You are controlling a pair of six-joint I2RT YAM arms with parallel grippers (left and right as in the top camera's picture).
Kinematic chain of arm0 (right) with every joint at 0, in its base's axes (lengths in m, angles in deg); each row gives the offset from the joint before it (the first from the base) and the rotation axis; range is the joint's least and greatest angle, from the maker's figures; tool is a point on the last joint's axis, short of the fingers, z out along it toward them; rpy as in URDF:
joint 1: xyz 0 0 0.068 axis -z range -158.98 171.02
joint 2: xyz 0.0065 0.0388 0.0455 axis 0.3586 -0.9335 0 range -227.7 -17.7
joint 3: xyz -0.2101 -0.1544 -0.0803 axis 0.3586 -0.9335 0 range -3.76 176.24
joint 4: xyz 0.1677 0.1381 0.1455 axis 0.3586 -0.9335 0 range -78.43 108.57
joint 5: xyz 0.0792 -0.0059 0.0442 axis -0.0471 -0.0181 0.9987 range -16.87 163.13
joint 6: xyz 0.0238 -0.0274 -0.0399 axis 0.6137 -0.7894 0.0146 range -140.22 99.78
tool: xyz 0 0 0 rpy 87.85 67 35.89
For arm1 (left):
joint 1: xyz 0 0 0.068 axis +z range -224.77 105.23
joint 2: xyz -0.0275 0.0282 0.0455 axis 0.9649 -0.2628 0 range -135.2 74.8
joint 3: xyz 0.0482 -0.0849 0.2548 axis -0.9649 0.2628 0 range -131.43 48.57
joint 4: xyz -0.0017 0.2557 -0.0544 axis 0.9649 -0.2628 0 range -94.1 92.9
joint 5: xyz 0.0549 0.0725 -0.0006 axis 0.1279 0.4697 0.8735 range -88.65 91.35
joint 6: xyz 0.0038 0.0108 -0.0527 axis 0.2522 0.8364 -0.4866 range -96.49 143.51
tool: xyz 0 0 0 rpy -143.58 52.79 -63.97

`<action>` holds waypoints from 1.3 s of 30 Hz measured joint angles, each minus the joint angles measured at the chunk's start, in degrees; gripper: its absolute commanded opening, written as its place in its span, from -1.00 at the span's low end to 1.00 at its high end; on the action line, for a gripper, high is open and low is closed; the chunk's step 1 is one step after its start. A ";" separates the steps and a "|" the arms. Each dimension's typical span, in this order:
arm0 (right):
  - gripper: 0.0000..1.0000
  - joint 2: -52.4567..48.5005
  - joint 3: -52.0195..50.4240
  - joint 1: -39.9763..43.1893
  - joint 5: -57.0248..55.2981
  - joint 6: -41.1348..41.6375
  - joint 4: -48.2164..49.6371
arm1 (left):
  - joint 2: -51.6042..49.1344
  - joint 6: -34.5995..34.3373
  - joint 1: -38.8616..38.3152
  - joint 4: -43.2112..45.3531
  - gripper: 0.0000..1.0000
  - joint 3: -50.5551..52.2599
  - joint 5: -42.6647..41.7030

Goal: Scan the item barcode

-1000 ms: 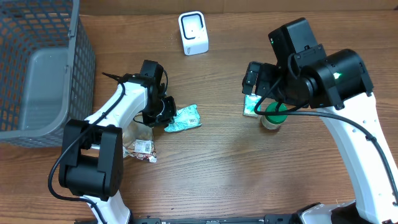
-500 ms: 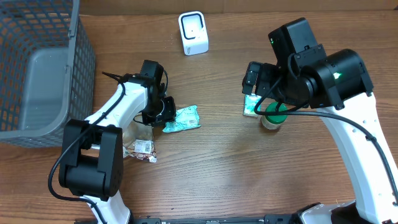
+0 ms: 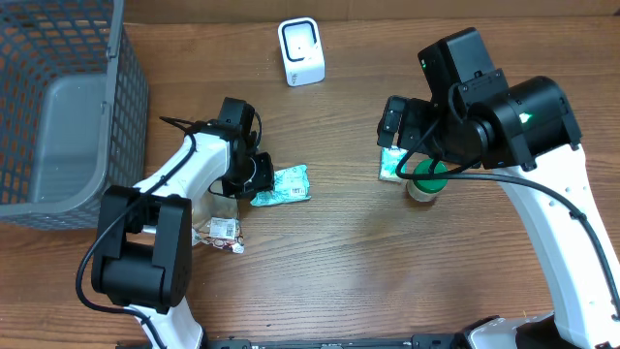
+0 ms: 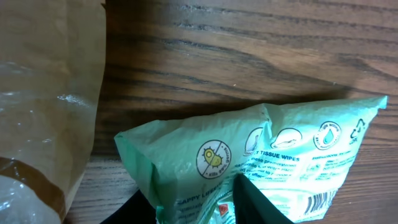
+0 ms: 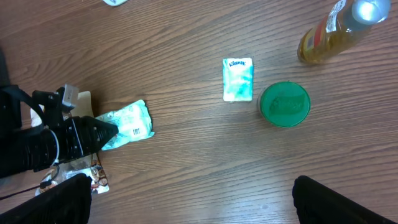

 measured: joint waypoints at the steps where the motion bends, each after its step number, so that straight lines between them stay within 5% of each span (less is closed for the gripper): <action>1: 1.00 0.00 0.00 0.00 0.00 0.00 0.00 | 0.24 -0.35 -0.02 0.37 -0.92 0.28 -0.02; 14: 1.00 0.00 0.00 0.00 -0.02 0.00 0.02 | 2.40 0.96 1.01 2.60 -0.92 0.83 -6.73; 27: 1.00 0.00 0.00 0.00 -0.02 -0.04 0.00 | 10.10 17.64 7.26 -4.72 -0.92 0.81 -33.62; 39: 1.00 0.00 0.00 0.00 0.02 -0.02 0.00 | 10.10 27.08 7.82 -16.52 -0.91 0.81 -35.30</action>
